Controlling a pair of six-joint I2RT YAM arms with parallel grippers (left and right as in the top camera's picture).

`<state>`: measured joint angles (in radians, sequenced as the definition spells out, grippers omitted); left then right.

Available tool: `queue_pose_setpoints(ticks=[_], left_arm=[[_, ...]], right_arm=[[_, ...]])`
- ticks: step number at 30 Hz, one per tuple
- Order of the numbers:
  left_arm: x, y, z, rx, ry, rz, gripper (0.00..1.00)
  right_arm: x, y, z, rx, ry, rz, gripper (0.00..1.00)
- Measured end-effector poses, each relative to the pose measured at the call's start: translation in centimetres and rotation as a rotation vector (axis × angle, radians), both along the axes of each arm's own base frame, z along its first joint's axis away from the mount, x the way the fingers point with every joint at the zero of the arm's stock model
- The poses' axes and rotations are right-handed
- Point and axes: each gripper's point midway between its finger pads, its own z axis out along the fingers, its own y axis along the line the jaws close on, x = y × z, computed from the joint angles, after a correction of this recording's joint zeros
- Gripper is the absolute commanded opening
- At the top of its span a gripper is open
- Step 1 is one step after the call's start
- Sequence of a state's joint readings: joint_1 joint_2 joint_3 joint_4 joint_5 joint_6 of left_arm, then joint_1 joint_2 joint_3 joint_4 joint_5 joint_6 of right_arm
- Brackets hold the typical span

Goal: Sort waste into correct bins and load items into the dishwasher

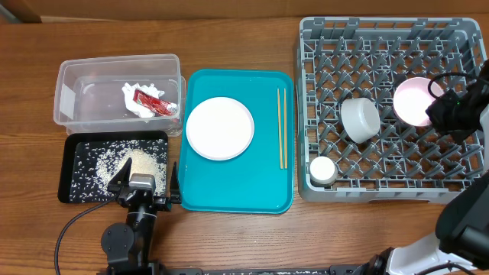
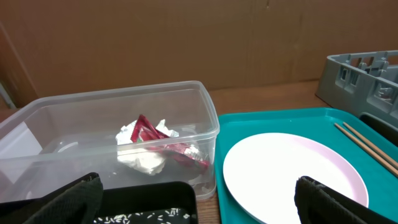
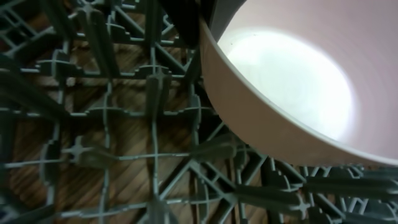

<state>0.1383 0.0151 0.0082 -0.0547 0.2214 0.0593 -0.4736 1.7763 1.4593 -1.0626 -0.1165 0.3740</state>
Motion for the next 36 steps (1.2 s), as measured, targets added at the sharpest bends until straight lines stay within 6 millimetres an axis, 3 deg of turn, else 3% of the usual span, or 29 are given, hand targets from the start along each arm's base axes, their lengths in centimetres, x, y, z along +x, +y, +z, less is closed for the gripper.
queue_pose_setpoints(ticks=[3, 6, 11, 15, 19, 25, 29, 36], left_arm=[[0.0, 0.0, 0.0, 0.000, 0.000, 0.000, 1.00], [0.0, 0.0, 0.0, 0.000, 0.000, 0.000, 1.00], [0.0, 0.0, 0.0, 0.000, 0.000, 0.000, 1.00], [0.0, 0.0, 0.0, 0.000, 0.000, 0.000, 1.00], [0.0, 0.0, 0.0, 0.000, 0.000, 0.000, 1.00], [0.0, 0.0, 0.0, 0.000, 0.000, 0.000, 1.00], [0.0, 0.0, 0.0, 0.000, 0.000, 0.000, 1.00], [0.0, 0.0, 0.0, 0.000, 0.000, 0.000, 1.00]], right_arm=[[-0.9, -0.9, 1.9, -0.093, 0.000, -0.016, 0.04], [-2.0, -1.8, 5.3, -0.252, -0.018, -0.031, 0.04], [-2.8, -0.8, 12.8, -0.580, -0.096, -0.055, 0.04], [-2.5, -0.4, 15.4, -0.787, -0.089, -0.069, 0.04], [-2.0, -0.8, 14.6, -0.924, 0.016, -0.057, 0.04], [-1.0, -0.5, 9.3, -1.013, 0.269, 0.075, 0.04], [-0.1, 1.0, 7.3, -1.040, 0.331, 0.160, 0.04], [0.4, 3.8, 7.0, -1.095, 0.359, 0.270, 0.04]])
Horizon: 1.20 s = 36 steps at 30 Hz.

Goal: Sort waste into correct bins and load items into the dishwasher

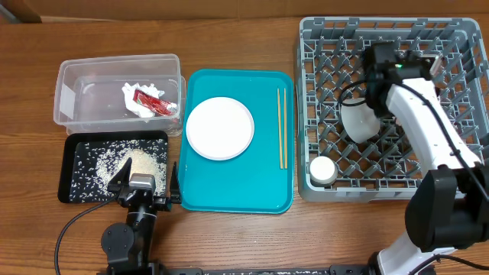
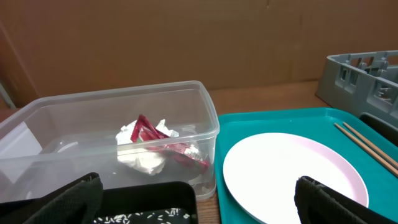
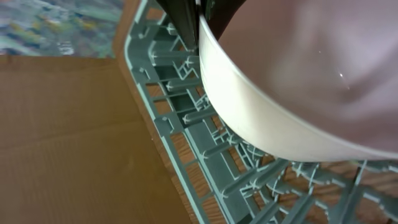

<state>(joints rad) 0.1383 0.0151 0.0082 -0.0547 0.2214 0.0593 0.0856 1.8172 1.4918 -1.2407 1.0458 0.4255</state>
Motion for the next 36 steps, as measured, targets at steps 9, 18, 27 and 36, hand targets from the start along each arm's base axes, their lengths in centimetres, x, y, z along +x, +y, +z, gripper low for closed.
queue_pose_setpoints(ticks=[9, 18, 27, 36], left_arm=[[0.0, 0.0, 0.0, 0.000, 0.000, 0.000, 1.00], [0.0, 0.0, 0.0, 0.000, 0.000, 0.000, 1.00], [0.0, 0.0, 0.0, 0.000, 0.000, 0.000, 1.00], [0.0, 0.0, 0.0, 0.000, 0.000, 0.000, 1.00]], right_arm=[[-0.4, -0.4, 1.0, -0.084, 0.032, 0.004, 0.04], [-0.4, -0.7, 0.2, -0.091, 0.069, -0.002, 0.04], [-0.8, 0.0, -0.6, -0.152, 0.125, 0.016, 0.04], [-2.0, 2.1, -2.2, -0.100, 0.166, 0.025, 0.22]])
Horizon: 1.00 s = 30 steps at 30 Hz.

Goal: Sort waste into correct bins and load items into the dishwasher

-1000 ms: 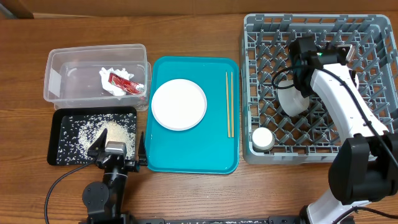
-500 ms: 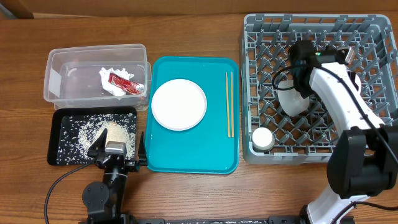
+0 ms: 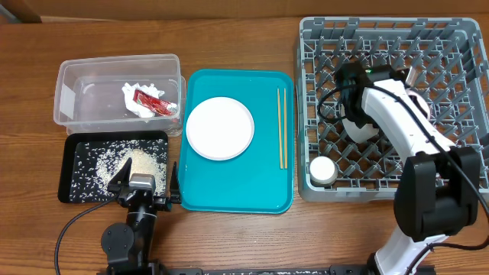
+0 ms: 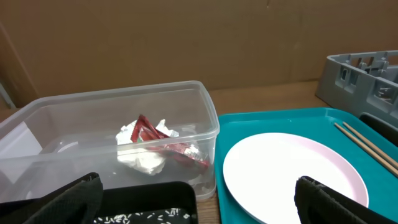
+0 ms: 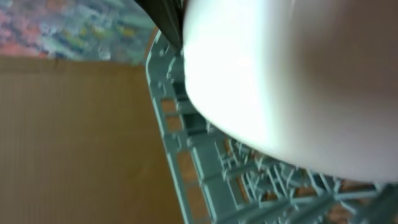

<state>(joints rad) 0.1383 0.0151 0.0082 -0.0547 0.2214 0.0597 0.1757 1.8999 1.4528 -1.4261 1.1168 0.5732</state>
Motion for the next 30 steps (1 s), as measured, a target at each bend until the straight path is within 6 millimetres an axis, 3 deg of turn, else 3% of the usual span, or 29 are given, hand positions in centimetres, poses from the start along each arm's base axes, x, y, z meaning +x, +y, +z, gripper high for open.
queue_pose_setpoints(ticks=[6, 11, 12, 14, 18, 22, 27, 28, 30], left_arm=[[0.0, 0.0, 0.0, 0.000, 0.000, 0.000, 1.00], [0.0, 0.0, 0.0, 0.000, 0.000, 0.000, 1.00], [0.0, 0.0, 0.0, 0.000, 0.000, 0.000, 1.00], [0.0, 0.0, 0.0, 0.000, 0.000, 0.000, 1.00], [0.0, 0.0, 0.0, 0.000, 0.000, 0.000, 1.00], [0.0, 0.0, 0.0, 0.000, 0.000, 0.000, 1.00], [0.0, 0.0, 0.0, 0.000, 0.000, 0.000, 1.00], [0.0, 0.0, 0.0, 0.000, 0.000, 0.000, 1.00], [0.0, 0.0, 0.0, 0.000, 0.000, 0.000, 1.00]], right_arm=[[-1.2, 0.9, -0.7, 0.075, -0.018, -0.067, 0.32], [-0.3, 3.3, 1.2, 0.180, -0.160, -0.059, 0.54], [0.0, 4.1, 2.0, 0.222, -0.215, -0.051, 0.54], [0.6, 5.6, 3.7, 0.315, -0.318, -0.029, 0.43], [2.0, 10.3, 7.7, 0.637, -0.540, 0.064, 0.26], [2.5, 16.0, 9.6, 0.982, -0.538, 0.223, 0.38], [2.1, 23.2, 8.0, 1.241, -0.372, 0.377, 0.47], [1.9, 23.8, 7.8, 1.252, -0.352, 0.393, 0.49], [1.4, 27.3, 5.8, 1.306, -0.261, 0.453, 0.54]])
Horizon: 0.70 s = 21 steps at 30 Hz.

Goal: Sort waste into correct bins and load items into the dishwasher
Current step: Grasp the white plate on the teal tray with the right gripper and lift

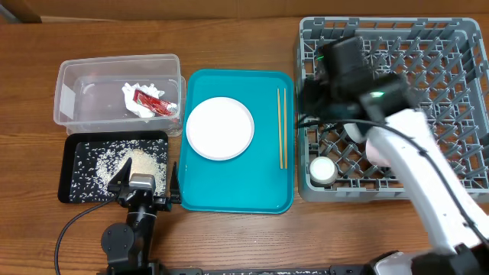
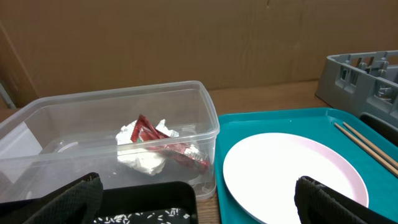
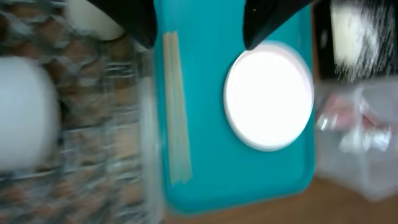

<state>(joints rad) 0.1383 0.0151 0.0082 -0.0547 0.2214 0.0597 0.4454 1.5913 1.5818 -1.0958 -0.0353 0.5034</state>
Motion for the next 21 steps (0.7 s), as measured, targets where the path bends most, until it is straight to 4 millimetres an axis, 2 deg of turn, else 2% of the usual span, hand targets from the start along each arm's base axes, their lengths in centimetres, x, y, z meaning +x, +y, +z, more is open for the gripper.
queue_pose_setpoints(ticks=[4, 6, 9, 10, 12, 13, 16, 17, 21], left_arm=[[0.0, 0.0, 0.0, 0.000, 0.000, 0.000, 1.00], [0.0, 0.0, 0.0, 0.000, 0.000, 0.000, 1.00], [0.0, 0.0, 0.0, 0.000, 0.000, 0.000, 1.00], [0.0, 0.0, 0.0, 0.000, 0.000, 0.000, 1.00], [0.0, 0.0, 0.0, 0.000, 0.000, 0.000, 1.00], [0.0, 0.0, 0.0, 0.000, 0.000, 0.000, 1.00], [0.0, 0.0, 0.0, 0.000, 0.000, 0.000, 1.00], [0.0, 0.0, 0.0, 0.000, 0.000, 0.000, 1.00], [0.0, 0.0, 0.0, 0.000, 0.000, 0.000, 1.00]], right_arm=[[-0.8, 5.8, -4.8, 0.005, 0.059, 0.152, 0.57], [-0.6, 8.3, -7.3, 0.013, 0.078, 0.189, 0.57], [0.0, 10.4, -11.0, 0.013, 0.120, 0.191, 0.56], [0.0, 11.0, -13.5, 0.004, 0.164, 0.172, 0.51], [0.1, 11.3, -16.6, -0.007, 0.221, 0.127, 0.45], [0.2, 11.3, -17.7, -0.010, 0.237, 0.119, 0.39], [-0.3, 11.1, -21.4, -0.035, 0.318, 0.074, 0.13], [-0.3, 11.2, -21.4, -0.026, 0.321, 0.077, 0.04], [-0.5, 11.1, -21.4, -0.017, 0.344, 0.048, 0.04]])
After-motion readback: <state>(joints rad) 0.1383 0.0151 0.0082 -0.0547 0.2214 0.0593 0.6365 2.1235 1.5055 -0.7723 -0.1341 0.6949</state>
